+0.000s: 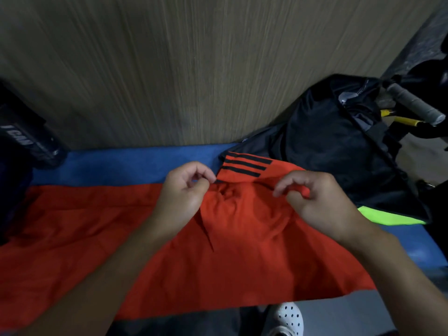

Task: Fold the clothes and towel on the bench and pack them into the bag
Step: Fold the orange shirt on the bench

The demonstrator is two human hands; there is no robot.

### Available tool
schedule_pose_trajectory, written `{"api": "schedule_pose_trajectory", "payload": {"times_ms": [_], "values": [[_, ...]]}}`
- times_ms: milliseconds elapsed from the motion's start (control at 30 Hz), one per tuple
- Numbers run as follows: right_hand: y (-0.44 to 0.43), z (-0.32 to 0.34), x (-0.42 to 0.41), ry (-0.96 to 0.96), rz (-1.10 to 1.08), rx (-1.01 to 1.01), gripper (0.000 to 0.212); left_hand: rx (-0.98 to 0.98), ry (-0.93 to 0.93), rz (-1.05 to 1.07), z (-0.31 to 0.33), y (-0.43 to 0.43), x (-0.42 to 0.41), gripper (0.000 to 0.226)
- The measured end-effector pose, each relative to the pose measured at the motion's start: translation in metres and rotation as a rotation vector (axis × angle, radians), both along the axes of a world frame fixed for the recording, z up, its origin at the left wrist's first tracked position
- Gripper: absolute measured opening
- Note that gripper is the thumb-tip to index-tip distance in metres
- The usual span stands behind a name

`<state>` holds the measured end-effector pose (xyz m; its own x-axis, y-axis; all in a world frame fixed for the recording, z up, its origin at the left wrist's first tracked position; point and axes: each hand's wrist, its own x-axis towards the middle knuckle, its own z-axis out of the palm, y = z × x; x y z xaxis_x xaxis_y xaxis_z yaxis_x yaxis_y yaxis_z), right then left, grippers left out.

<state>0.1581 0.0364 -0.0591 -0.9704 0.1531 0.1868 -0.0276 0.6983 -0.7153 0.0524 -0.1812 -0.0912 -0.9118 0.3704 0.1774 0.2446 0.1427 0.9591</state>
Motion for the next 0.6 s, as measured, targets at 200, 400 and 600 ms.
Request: {"api": "schedule_pose_trajectory", "payload": {"times_ms": [200, 400, 600], "values": [[0.003, -0.006, -0.031, 0.111, -0.183, 0.273, 0.019, -0.241, -0.020, 0.080, -0.007, 0.010, -0.018, 0.028], [-0.001, -0.013, -0.064, -0.028, -0.231, 0.436, 0.035, -0.387, -0.058, -0.243, -0.012, 0.020, -0.041, 0.039], [0.001, -0.006, -0.089, 0.007, -0.183, 0.409, 0.037, -0.209, -0.098, -0.206, -0.009, 0.033, -0.056, 0.021]]}}
